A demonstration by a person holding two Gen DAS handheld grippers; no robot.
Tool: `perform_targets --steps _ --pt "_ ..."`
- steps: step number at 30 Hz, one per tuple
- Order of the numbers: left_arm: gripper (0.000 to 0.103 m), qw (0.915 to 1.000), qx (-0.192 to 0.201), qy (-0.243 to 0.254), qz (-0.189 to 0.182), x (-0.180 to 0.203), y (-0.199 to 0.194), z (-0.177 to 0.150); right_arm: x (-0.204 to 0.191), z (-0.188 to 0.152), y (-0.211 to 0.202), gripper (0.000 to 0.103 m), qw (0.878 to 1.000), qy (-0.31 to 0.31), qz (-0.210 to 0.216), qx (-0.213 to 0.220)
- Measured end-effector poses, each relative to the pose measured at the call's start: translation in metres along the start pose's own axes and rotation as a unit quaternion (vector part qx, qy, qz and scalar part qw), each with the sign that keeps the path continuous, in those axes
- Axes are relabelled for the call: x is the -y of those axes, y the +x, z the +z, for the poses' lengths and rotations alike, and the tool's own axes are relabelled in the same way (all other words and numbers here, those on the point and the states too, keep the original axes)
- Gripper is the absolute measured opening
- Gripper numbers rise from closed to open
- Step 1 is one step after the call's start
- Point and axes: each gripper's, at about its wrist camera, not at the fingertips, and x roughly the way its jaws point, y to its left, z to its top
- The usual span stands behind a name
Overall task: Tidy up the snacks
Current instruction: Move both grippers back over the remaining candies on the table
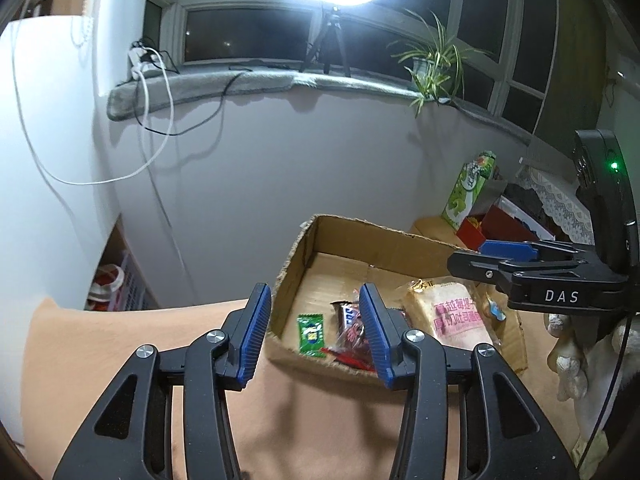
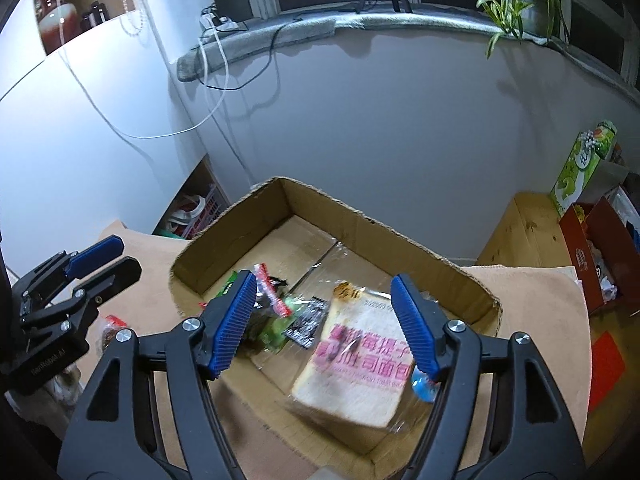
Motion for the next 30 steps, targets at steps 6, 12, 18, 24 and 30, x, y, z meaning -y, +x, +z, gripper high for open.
perform_targets --steps 6,12,18,24,30 --pt "0.045 0.9998 0.012 -0.008 0.012 -0.011 -0.029 -0.008 -0.023 -0.011 -0.017 0.072 1.0 -0.022 0.009 0.005" --pt "0.045 0.9994 0.021 -0.017 0.021 -0.024 -0.06 -0.019 -0.047 -0.023 -0.032 0.072 0.999 -0.044 0.022 0.008" --pt "0.045 0.9985 0.026 -0.033 0.033 -0.042 -0.085 -0.038 -0.077 -0.039 -0.042 0.072 0.996 -0.077 0.036 0.007" --pt "0.045 0.9969 0.022 -0.059 0.048 -0.065 -0.105 -0.062 -0.107 -0.056 -0.044 0.072 0.993 -0.105 0.055 0.001" --pt "0.045 0.9934 0.019 -0.094 0.063 -0.089 -0.122 -0.088 -0.128 -0.076 -0.034 0.072 0.99 -0.114 0.081 -0.017"
